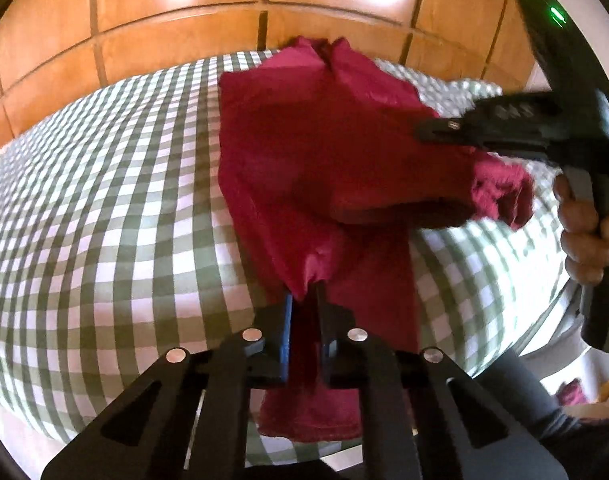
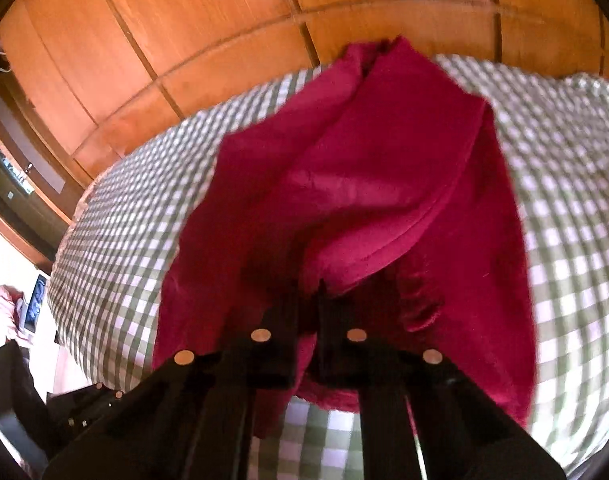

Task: Fold small clothes
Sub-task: 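Grasp the red sweater's shoulder with the left tool while the right tool grasps the other shoulder, then lift the sweater with both tools and shake it out over the bed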

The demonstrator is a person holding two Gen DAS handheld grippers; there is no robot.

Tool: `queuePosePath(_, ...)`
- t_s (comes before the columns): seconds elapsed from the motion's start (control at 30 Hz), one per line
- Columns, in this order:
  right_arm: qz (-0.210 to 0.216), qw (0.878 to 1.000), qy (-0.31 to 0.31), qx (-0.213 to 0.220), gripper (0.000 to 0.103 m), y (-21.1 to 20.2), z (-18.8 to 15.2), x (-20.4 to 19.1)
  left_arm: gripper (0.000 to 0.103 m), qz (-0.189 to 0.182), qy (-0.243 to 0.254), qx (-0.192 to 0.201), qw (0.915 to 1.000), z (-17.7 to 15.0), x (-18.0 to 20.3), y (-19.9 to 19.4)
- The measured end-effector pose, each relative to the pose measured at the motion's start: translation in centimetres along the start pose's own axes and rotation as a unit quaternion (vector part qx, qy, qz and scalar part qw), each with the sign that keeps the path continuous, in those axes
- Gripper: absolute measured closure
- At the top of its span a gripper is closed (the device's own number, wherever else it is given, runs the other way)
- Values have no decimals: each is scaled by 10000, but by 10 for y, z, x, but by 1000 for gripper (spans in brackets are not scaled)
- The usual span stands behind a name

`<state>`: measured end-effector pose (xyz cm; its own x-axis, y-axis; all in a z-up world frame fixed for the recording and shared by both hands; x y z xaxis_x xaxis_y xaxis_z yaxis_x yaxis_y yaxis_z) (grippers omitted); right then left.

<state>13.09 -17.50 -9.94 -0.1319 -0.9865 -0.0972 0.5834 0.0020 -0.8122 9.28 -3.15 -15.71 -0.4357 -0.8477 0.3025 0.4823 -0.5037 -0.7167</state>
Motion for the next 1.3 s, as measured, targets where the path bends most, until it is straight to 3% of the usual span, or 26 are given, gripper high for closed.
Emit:
queuePosePath(0.13,-376,9969,28,695,97,-42,30,40,95,-217,-189,340,9990,23,-5,-22)
queuePosePath(0.23,-1139,9868,149,1138,97,-61,57,97,95,-316,-533,716,9955,52,-26,-44)
queuePosePath(0.33,-1978,9720,425,1198,97,-58,81,170,96,-201,-838,1049,9907,82,-56,-60)
queuePosePath(0.47,-2809,9501,927,990,97,-43,100,259,97,289,-1301,1508,9795,129,-116,-83)
queuePosePath(0.53,-3303,9331,1130,868,97,-33,110,304,97,568,-1586,1675,9714,150,-148,-90)
queuePosePath(0.67,-3723,9160,1364,614,97,-18,121,350,97,1191,-1976,1751,9571,182,-211,-98)
queuePosePath(0.73,-3685,9171,1438,490,95,-9,124,360,97,1506,-2090,1713,9510,193,-234,-97)
queuePosePath(0.77,-3714,9155,1472,473,85,-8,125,363,97,1733,-2167,1713,9453,198,-245,-98)
queuePosePath(0.8,-3715,9149,1490,521,58,-9,125,364,97,1794,-2214,1707,9432,202,-252,-97)
queuePosePath(0.83,-3674,9160,1503,581,47,-10,125,362,97,1833,-2279,1694,9412,204,-259,-97)
queuePosePath(0.87,-3630,9172,1511,646,39,-13,123,358,89,1960,-2381,1634,9371,204,-266,-97)
queuePosePath(0.9,-3560,9202,1494,645,40,-12,123,357,67,2020,-2461,1582,9346,202,-270,-97)
queuePosePath(0.97,-3132,9367,1455,582,40,-13,110,339,43,2170,-2490,1717,9281,198,-269,-105)
queuePosePath(1.0,-2853,9457,1455,550,40,-15,102,328,43,2153,-2387,1833,9290,194,-262,-110)
queuePosePath(1.07,-1976,9690,1444,323,40,-15,74,290,43,1868,-2163,1808,9411,185,-249,-109)
queuePosePath(1.13,-1136,9823,1489,-65,40,-10,45,254,43,1385,-1959,1758,9547,172,-225,-98)
queuePosePath(1.2,-493,9864,1502,-448,40,-3,16,221,51,631,-1794,1521,9699,151,-188,-77)
queuePosePath(1.3,245,9835,1451,-1051,46,11,-21,170,57,-409,-1641,990,9806,114,-126,-37)
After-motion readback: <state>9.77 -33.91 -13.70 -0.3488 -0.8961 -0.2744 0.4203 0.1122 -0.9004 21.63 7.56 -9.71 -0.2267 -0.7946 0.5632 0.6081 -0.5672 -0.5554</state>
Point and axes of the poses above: each gripper's, at about its wrist camera, not at the fingertips, and y roughly the way its jaws point, x to its right, z to its top, the point moved 10 cm from there along y, roughly the way its jaws point, and after that the axes turned 13 degrees about -z, right-handed, at the moved point
